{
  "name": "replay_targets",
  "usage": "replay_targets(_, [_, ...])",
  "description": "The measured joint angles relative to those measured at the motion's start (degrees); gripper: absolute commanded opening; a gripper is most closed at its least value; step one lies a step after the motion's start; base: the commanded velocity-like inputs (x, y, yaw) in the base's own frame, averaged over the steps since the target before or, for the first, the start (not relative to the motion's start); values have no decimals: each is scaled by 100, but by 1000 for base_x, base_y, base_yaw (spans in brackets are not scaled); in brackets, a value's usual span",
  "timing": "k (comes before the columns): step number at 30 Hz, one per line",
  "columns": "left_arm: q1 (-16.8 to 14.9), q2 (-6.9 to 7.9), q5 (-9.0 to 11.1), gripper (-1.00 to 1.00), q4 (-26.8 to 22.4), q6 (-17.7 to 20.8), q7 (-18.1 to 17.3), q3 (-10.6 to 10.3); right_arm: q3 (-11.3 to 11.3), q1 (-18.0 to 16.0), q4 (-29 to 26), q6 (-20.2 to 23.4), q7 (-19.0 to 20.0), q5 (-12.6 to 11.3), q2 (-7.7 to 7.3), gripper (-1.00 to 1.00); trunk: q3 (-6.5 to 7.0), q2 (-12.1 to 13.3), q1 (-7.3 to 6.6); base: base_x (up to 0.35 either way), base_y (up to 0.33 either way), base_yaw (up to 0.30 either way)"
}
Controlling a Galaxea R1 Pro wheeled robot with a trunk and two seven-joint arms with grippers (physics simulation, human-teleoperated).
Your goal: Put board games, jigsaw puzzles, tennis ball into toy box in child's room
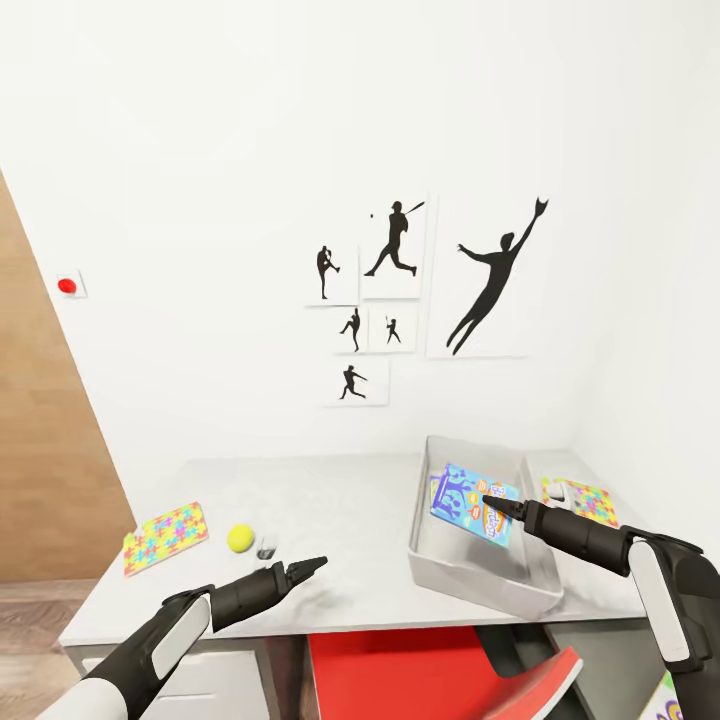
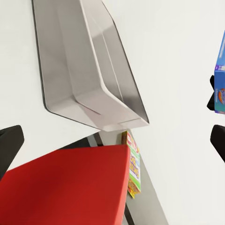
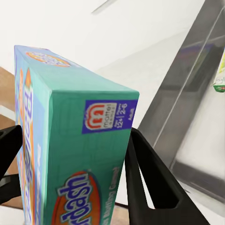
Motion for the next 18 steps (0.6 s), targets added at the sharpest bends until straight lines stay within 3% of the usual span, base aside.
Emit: replay_targets(18, [0, 0, -4, 100, 3, -8, 0, -7, 0, 0, -2, -1, 0, 3, 0, -100, -1, 0, 0, 140, -73, 3])
